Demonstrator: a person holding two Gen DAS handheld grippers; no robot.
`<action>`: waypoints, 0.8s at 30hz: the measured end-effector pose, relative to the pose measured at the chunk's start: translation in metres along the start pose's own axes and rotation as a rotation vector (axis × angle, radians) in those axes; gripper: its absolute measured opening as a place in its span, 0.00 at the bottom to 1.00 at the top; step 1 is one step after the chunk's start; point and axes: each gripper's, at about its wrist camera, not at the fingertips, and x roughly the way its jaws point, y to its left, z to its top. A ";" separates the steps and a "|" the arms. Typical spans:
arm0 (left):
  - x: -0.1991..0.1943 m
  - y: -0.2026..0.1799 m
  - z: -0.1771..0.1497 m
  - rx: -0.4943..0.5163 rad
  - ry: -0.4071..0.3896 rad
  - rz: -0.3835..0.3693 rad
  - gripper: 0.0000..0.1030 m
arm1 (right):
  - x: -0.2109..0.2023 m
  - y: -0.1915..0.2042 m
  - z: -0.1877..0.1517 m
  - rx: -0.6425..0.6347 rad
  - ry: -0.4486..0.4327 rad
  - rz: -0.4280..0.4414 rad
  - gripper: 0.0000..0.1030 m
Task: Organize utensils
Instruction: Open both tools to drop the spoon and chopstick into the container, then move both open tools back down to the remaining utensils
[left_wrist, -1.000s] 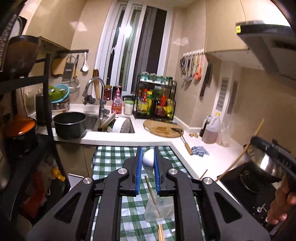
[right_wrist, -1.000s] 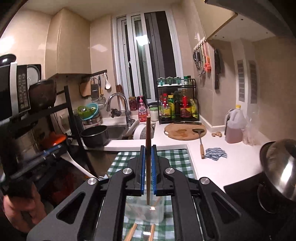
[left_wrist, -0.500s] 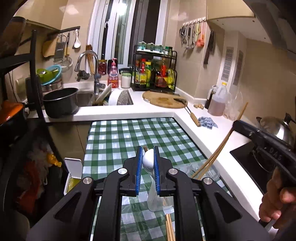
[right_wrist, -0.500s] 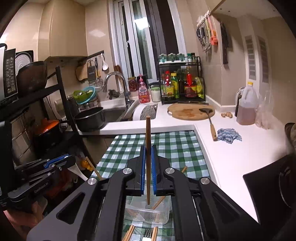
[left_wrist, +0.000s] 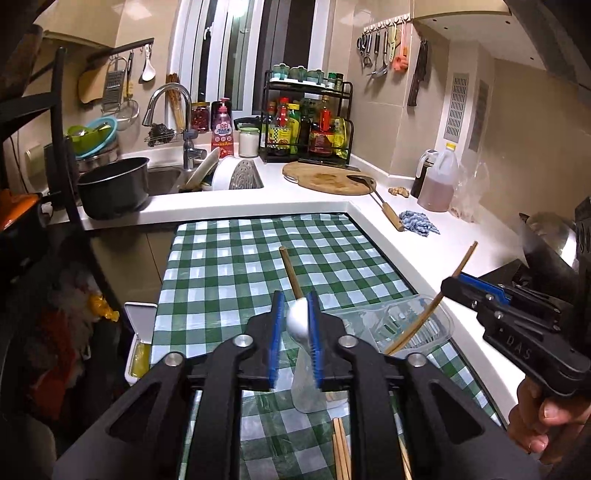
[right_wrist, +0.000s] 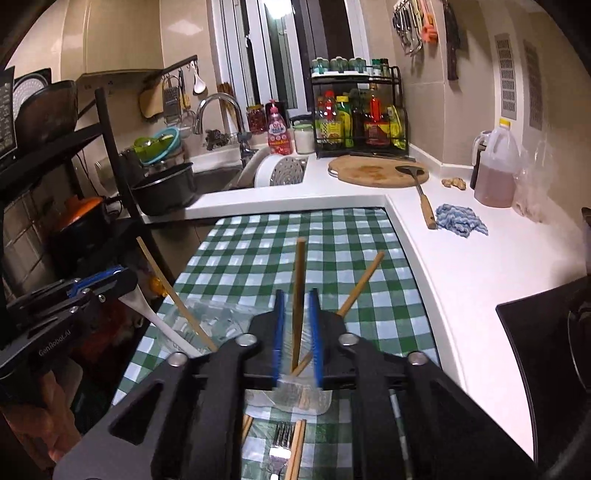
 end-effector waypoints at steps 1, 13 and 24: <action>-0.002 -0.001 0.000 0.004 -0.007 0.002 0.23 | -0.001 -0.001 -0.001 -0.001 0.006 -0.012 0.26; -0.051 -0.004 0.007 0.003 -0.142 0.010 0.33 | -0.050 0.004 0.002 -0.051 -0.057 -0.078 0.35; -0.105 0.000 -0.032 0.008 -0.197 0.043 0.33 | -0.140 0.014 -0.039 -0.046 -0.231 -0.078 0.36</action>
